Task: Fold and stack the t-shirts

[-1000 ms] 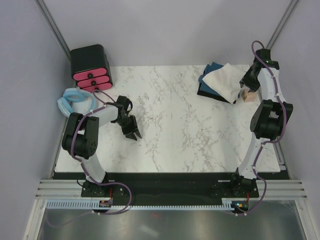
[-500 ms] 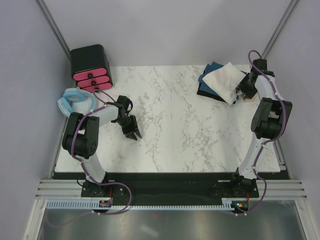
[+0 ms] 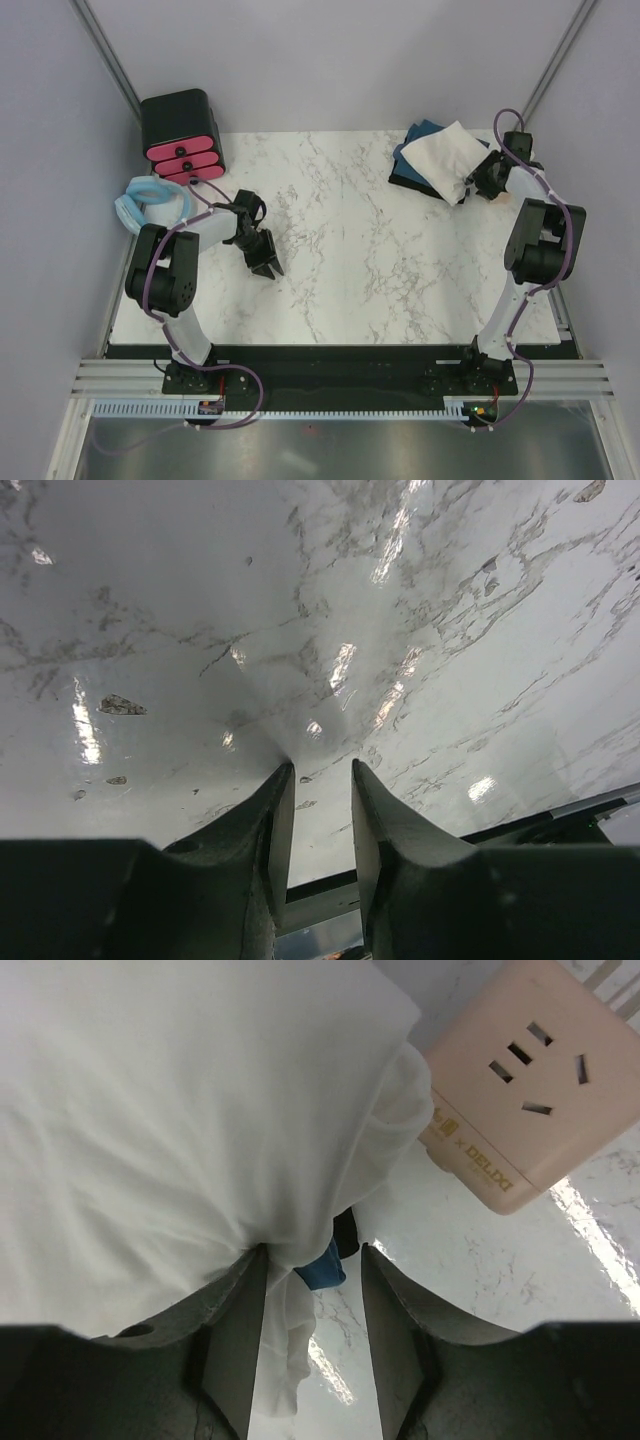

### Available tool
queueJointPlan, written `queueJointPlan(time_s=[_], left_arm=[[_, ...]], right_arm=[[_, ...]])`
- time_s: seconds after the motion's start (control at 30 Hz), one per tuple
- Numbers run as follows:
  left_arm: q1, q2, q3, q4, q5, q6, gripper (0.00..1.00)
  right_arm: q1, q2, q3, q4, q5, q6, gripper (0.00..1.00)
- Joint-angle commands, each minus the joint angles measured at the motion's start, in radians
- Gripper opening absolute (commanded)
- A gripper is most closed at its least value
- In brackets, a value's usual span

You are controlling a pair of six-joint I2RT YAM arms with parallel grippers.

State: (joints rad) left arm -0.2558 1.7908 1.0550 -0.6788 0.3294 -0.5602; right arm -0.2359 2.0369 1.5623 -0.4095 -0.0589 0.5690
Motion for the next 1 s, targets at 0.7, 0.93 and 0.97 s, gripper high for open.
queueJointPlan(time_s=[0.7, 0.93, 0.97], left_arm=[[-0.005, -0.001, 0.082, 0.007, 0.02, 0.043, 0.35], [-0.005, -0.019, 0.053, 0.012, 0.014, 0.049, 0.35], [-0.005, -0.021, 0.05, 0.012, 0.014, 0.049, 0.35]], right_arm=[[-0.102, -0.515, -0.555, 0.402, -0.32, 0.229, 0.56], [-0.12, -0.414, -0.521, 0.483, -0.375, 0.175, 0.57], [-0.123, -0.4, -0.528, 0.503, -0.396, 0.181, 0.57]])
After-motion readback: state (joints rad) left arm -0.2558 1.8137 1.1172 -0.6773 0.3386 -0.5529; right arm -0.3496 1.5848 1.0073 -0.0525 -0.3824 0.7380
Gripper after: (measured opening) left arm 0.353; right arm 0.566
